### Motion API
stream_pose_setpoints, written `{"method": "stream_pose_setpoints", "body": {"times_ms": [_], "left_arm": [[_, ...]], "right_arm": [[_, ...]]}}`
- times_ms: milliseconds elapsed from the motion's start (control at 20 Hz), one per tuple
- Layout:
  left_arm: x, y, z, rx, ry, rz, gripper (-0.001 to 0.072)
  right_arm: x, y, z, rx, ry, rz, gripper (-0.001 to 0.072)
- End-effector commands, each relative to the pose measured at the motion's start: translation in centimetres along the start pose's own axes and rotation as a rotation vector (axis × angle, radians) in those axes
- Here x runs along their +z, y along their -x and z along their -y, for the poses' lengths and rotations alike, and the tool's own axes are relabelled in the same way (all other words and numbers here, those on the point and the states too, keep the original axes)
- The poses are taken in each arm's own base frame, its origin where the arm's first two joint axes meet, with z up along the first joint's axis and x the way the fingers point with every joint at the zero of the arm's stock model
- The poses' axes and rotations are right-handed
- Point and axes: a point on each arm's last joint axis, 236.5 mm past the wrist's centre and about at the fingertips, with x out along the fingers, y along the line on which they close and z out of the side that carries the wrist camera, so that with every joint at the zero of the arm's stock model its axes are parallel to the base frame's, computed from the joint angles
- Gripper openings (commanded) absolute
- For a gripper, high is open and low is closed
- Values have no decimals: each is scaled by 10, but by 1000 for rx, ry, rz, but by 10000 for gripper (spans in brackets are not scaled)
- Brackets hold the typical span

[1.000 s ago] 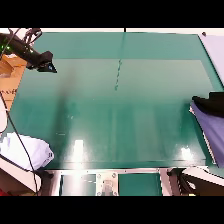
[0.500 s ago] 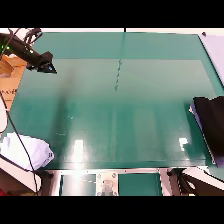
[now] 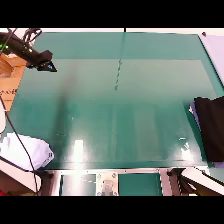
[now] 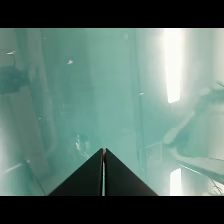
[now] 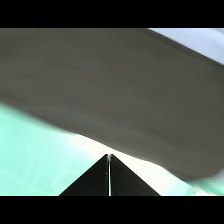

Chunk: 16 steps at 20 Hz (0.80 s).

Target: Fold the shirts.

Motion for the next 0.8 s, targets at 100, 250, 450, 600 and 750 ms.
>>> {"method": "stream_pose_setpoints", "body": {"times_ms": [100,250,450,600,750], "left_arm": [[-46,-1,12,-18,28,-19,31],[-117,-21,13,-19,87,-51,31],[-200,-39,18,-20,120,-96,31],[-212,-39,20,-17,107,-97,32],[-212,-39,19,-17,107,-95,32]], "right_arm": [[-77,-5,-143,200,468,-23,23],[-182,-39,-153,224,693,-148,23],[-284,-72,-134,239,868,-256,23],[-314,-74,-139,272,958,-273,23],[-330,-71,-141,286,1011,-290,23]]}}
